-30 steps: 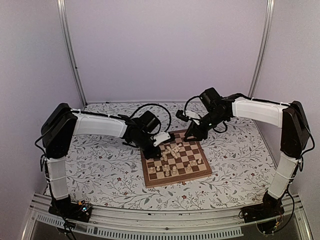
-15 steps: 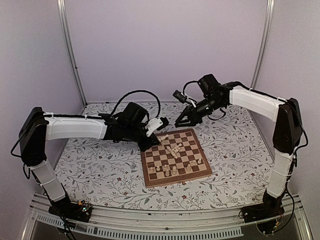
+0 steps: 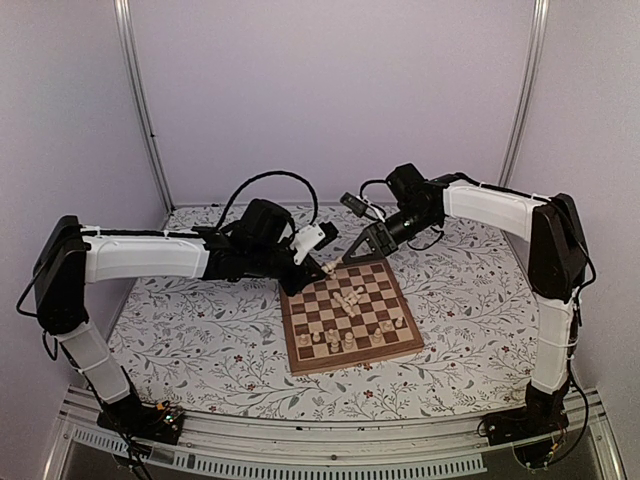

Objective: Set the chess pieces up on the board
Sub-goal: Pick up the chess piece from the chessboard.

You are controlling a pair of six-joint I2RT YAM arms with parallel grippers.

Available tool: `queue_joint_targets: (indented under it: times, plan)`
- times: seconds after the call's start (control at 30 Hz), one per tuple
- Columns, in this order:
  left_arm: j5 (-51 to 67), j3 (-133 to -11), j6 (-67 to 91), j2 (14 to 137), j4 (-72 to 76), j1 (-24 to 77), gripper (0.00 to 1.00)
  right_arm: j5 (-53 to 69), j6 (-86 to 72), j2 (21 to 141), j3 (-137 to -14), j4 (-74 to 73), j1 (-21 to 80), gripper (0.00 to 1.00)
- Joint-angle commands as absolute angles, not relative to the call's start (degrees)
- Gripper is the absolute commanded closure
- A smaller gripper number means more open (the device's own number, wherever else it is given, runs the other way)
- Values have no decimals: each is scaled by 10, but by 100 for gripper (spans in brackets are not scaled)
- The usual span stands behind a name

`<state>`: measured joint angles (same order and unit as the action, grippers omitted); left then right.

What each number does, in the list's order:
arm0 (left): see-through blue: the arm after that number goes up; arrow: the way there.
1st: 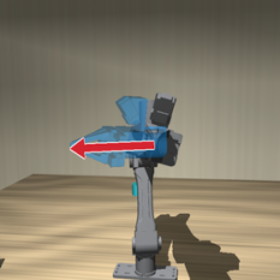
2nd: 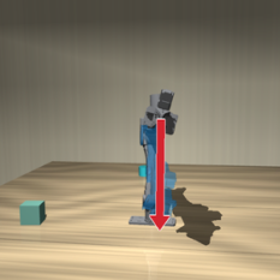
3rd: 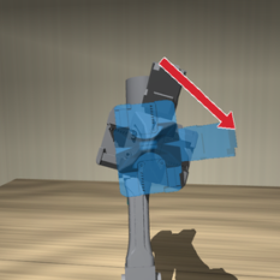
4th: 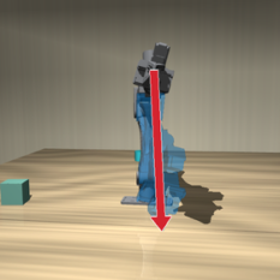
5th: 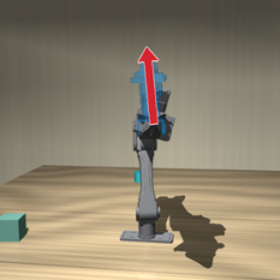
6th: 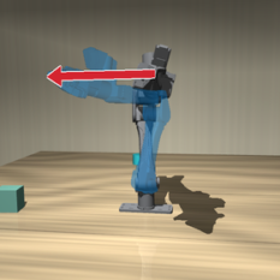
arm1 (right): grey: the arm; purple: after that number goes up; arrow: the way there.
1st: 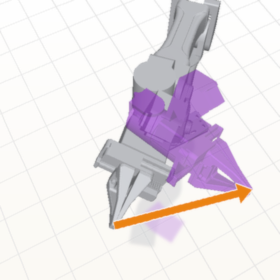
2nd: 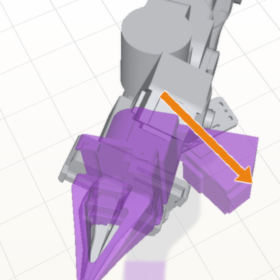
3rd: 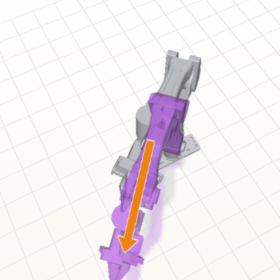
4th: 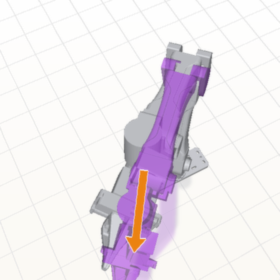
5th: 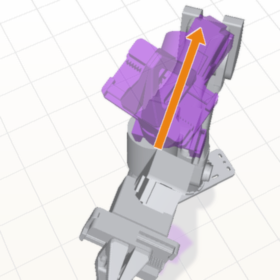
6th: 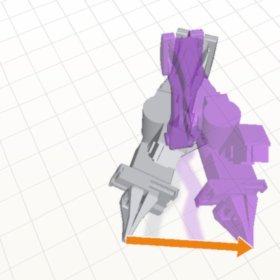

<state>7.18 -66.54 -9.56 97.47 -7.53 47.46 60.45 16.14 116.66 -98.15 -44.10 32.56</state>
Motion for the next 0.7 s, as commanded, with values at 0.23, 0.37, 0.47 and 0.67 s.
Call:
queue_joint_targets:
  times: [0.23, 0.37, 0.47, 0.67]
  plan:
    - [96, -663, -90, 955, -59, 470, 100, 618, 131, 1191, -1003, -428, 327, 64]
    - [90, -663, -90, 956, -60, 470, 100, 600, 134, 1185, -1008, -430, 326, 65]
    - [88, -668, -90, 960, -67, 470, 100, 580, 141, 1173, -1012, -432, 321, 66]
    - [93, -670, -90, 960, -68, 470, 100, 550, 145, 1161, -1012, -430, 314, 63]
